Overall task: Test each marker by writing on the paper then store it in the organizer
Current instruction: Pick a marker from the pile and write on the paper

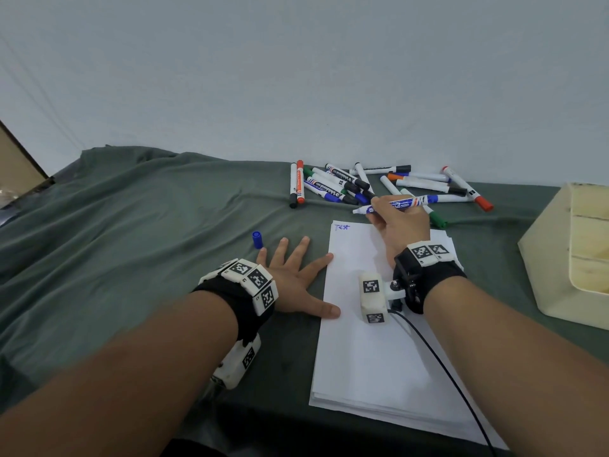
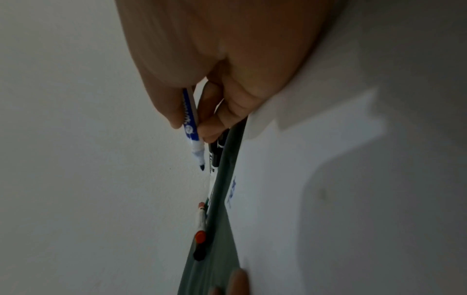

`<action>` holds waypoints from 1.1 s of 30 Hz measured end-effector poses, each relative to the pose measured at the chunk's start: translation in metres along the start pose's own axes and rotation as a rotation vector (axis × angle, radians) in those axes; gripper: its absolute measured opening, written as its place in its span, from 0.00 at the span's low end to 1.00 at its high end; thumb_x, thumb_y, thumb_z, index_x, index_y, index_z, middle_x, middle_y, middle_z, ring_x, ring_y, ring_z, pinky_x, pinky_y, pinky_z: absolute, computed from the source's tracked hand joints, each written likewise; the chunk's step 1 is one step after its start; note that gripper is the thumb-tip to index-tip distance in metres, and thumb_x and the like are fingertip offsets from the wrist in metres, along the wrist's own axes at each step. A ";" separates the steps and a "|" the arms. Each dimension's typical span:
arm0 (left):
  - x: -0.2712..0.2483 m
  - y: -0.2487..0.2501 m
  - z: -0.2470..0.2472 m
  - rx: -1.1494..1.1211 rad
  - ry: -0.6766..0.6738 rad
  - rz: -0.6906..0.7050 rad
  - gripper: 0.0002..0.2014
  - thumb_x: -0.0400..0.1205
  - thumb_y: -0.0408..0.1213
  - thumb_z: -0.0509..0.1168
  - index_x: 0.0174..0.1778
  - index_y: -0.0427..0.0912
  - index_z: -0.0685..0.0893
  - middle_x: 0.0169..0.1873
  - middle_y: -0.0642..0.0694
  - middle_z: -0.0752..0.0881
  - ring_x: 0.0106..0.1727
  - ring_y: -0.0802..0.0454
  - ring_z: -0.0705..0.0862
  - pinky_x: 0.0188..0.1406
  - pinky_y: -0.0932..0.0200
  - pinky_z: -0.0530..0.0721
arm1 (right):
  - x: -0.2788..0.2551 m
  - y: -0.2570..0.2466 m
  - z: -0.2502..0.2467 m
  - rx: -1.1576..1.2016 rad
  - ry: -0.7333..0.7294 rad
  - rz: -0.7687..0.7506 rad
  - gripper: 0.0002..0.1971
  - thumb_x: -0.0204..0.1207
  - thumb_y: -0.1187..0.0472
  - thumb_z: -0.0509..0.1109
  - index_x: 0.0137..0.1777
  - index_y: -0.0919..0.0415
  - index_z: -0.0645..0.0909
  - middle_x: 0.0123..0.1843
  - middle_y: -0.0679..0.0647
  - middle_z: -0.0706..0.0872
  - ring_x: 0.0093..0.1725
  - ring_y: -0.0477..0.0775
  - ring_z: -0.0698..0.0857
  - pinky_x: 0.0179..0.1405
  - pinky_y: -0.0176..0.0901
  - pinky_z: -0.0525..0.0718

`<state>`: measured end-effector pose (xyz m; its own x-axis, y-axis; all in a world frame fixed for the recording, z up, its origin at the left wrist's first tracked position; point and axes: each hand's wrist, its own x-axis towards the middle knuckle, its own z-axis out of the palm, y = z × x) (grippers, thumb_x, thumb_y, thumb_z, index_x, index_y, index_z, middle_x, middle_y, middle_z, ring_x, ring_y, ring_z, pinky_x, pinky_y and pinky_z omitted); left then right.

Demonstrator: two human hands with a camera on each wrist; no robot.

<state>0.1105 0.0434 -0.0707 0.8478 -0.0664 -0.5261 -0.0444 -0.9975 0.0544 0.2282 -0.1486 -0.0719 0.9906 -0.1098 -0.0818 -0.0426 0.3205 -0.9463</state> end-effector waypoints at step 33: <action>0.000 -0.068 -0.037 -0.318 0.613 -0.227 0.10 0.80 0.42 0.70 0.56 0.49 0.90 0.55 0.44 0.89 0.58 0.45 0.84 0.58 0.54 0.81 | -0.050 0.005 -0.031 0.023 -0.259 0.066 0.06 0.76 0.70 0.79 0.51 0.67 0.88 0.45 0.72 0.91 0.29 0.58 0.84 0.30 0.43 0.82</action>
<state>0.1327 0.1120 -0.0430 0.9658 0.2591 0.0115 0.2444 -0.9241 0.2938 0.1748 -0.1704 -0.0817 0.9861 0.1557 -0.0573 -0.1079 0.3402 -0.9341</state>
